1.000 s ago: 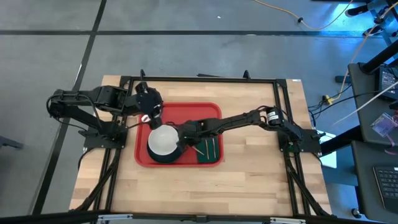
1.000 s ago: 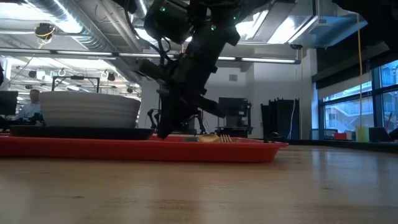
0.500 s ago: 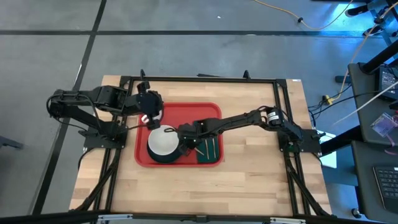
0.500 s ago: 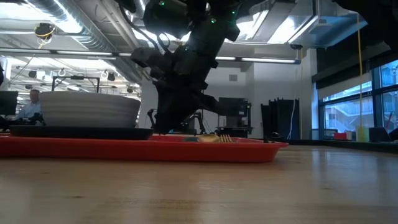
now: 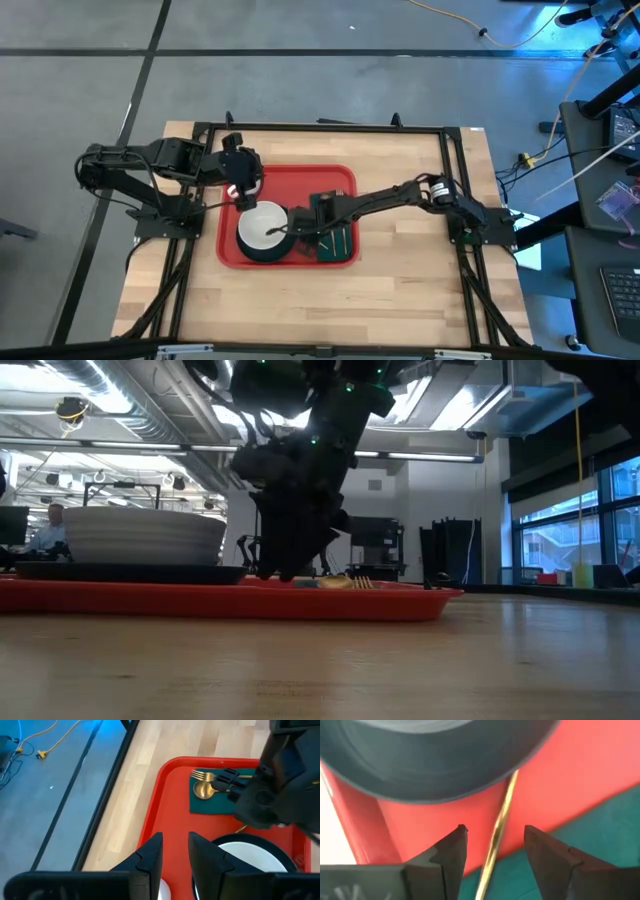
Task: Set up tray
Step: Put the gold knife to the left of the gold spoon on the green napkin on the red tray
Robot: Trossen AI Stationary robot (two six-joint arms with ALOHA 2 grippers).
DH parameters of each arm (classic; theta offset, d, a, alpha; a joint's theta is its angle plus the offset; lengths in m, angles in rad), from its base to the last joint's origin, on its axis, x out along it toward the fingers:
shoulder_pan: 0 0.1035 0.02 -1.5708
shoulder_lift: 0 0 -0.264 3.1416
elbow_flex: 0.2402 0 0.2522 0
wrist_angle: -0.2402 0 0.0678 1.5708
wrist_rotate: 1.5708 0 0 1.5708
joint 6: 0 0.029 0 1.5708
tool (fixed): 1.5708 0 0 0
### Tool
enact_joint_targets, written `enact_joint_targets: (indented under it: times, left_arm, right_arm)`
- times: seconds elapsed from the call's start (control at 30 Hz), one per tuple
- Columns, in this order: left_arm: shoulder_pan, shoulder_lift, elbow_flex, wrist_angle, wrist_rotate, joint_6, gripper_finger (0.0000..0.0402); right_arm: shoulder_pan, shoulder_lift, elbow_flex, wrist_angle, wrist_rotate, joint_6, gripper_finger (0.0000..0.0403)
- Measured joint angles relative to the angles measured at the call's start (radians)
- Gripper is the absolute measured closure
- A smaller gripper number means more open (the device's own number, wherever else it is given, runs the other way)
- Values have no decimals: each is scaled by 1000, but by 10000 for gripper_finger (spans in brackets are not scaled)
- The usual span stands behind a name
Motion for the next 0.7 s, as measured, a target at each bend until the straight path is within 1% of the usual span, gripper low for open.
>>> enact_joint_targets:
  times: [0.1, 0.27, 0.47, 0.6, 0.7]
  left_arm:
    - [0, 0, 0, 0, 0, 12, 316]
    - [0, 0, 0, 0, -7, 18, 315]
    - [0, 0, 0, 0, -7, 25, 316]
    - [0, 0, 0, 0, -7, 25, 315]
    - [0, 0, 0, 0, -7, 25, 315]
  right_arm:
    - [17, 0, 0, 2, 13, -48, 212]
    - [33, 0, 0, 7, 94, -97, 231]
    - [31, 9, 0, 11, 96, -102, 243]
    - [31, 52, -1, 16, 53, -97, 243]
    - [31, 66, 3, 14, 48, -58, 245]
